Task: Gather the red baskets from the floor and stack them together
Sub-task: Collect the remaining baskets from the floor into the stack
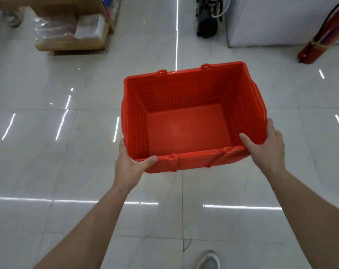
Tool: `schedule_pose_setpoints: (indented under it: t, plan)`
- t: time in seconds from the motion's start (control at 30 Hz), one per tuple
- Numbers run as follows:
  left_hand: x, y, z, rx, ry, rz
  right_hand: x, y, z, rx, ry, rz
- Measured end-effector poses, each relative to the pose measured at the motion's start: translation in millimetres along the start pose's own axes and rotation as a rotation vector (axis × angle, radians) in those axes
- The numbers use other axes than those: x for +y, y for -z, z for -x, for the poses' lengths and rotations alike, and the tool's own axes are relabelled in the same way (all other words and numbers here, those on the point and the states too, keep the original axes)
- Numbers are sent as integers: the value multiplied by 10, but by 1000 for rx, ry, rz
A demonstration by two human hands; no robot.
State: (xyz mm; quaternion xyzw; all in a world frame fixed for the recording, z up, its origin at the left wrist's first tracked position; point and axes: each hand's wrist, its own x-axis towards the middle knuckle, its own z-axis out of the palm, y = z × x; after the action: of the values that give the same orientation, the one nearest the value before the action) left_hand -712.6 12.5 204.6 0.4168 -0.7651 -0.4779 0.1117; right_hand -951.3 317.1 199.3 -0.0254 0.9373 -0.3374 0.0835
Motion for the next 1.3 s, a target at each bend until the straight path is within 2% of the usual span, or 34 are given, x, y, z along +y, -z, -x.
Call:
schedule_pose_setpoints:
  t: [0.27,0.53,0.93,1.3]
  plan:
    - [1174,-1432,-998,-121,-93,-15,531,710,-1535,94,-91,-25]
    - [2160,-2548,-2191,-177,-150,-39,694,1060,-3171,163,-138,-42]
    - [3443,-3876,-3863,-187,-132,-40,645,1387,-5512,223,-146,-66]
    - [4490,-5197,-4639,-133,-91,-54,893,1928,-7557,179,-66,-80]
